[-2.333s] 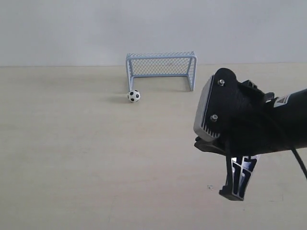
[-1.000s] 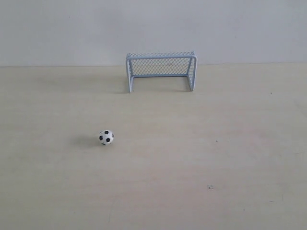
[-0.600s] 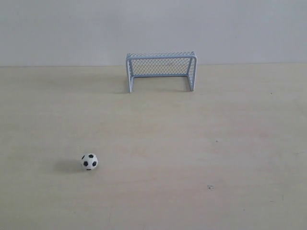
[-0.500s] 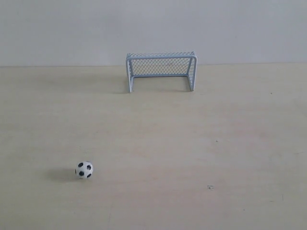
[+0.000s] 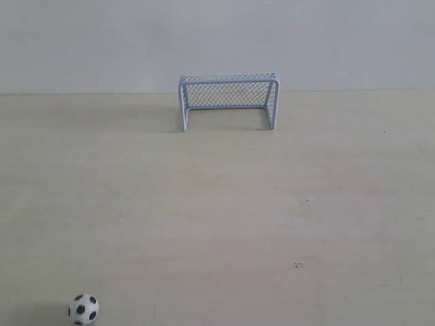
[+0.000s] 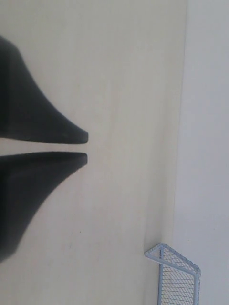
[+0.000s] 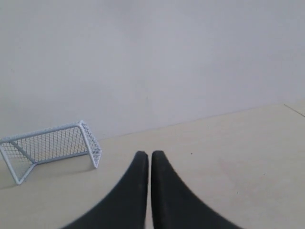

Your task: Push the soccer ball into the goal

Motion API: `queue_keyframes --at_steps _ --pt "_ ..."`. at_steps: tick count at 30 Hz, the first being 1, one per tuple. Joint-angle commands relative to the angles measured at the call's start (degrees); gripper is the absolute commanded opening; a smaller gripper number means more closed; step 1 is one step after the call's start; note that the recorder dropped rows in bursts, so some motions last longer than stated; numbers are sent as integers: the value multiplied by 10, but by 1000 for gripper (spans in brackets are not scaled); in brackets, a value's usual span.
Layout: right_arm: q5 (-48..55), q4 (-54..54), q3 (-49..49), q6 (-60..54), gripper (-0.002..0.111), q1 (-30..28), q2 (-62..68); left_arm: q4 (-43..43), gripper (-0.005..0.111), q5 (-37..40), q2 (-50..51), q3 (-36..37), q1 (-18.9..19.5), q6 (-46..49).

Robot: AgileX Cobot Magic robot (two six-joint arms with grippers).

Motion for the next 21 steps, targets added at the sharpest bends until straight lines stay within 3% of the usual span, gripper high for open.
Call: queue_keyframes --at_steps 1,17,21 --pt "26 -3 3 -18 0 -4 -4 1 6 -5 -1 -2 1 -3" --pt "52 -9 3 -18 0 -4 -4 1 6 -5 -1 -2 1 -3" --pt "92 -134 3 56 0 -4 -4 1 6 -5 -1 -2 1 -3"
